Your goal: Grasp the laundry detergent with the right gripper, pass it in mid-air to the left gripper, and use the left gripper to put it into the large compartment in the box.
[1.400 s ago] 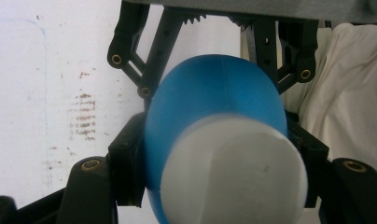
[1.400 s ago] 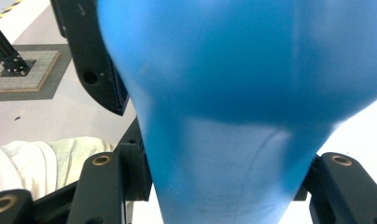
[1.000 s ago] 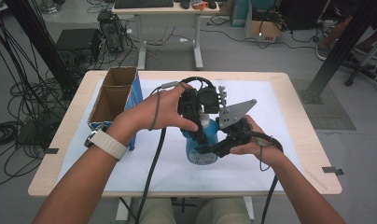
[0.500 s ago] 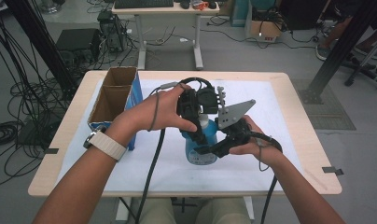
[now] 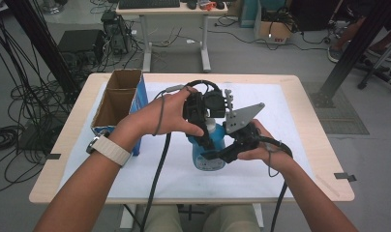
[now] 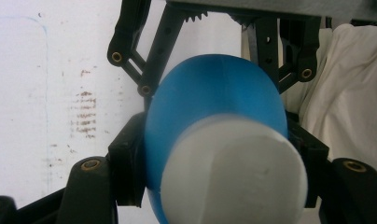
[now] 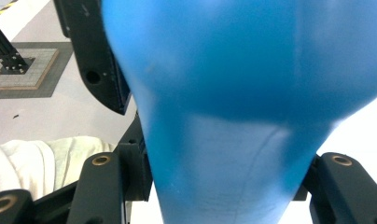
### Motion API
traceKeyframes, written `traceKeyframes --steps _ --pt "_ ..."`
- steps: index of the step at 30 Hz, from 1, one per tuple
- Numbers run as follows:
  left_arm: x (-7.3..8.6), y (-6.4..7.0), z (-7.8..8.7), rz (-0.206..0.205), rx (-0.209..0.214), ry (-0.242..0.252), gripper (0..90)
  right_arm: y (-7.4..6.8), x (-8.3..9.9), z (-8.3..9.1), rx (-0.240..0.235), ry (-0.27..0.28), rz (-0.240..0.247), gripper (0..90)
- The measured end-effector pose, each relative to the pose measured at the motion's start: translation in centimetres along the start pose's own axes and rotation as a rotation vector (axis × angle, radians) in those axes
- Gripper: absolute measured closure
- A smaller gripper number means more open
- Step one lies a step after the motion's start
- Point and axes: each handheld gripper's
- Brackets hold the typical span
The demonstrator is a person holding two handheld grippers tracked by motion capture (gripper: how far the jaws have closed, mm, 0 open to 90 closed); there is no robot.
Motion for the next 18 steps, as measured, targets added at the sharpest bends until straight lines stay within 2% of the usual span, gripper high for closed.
traceKeyframes --steps 3,18 --pt "0.04 0.06 -0.01 0.011 -0.002 0.001 37.2 -0.01 0.02 -0.01 0.001 0.001 -0.002 42.4" --pt "-0.03 0.11 0.01 0.011 -0.001 -0.003 37.2 -0.05 0.00 0.01 -0.001 0.001 0.001 42.4"
Point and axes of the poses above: each handheld gripper's, and its own axes: z roughly backward along the jaws, x roughly out of its underside, y roughly to its right, and after that the axes turned 9 degrees about z, right-handed
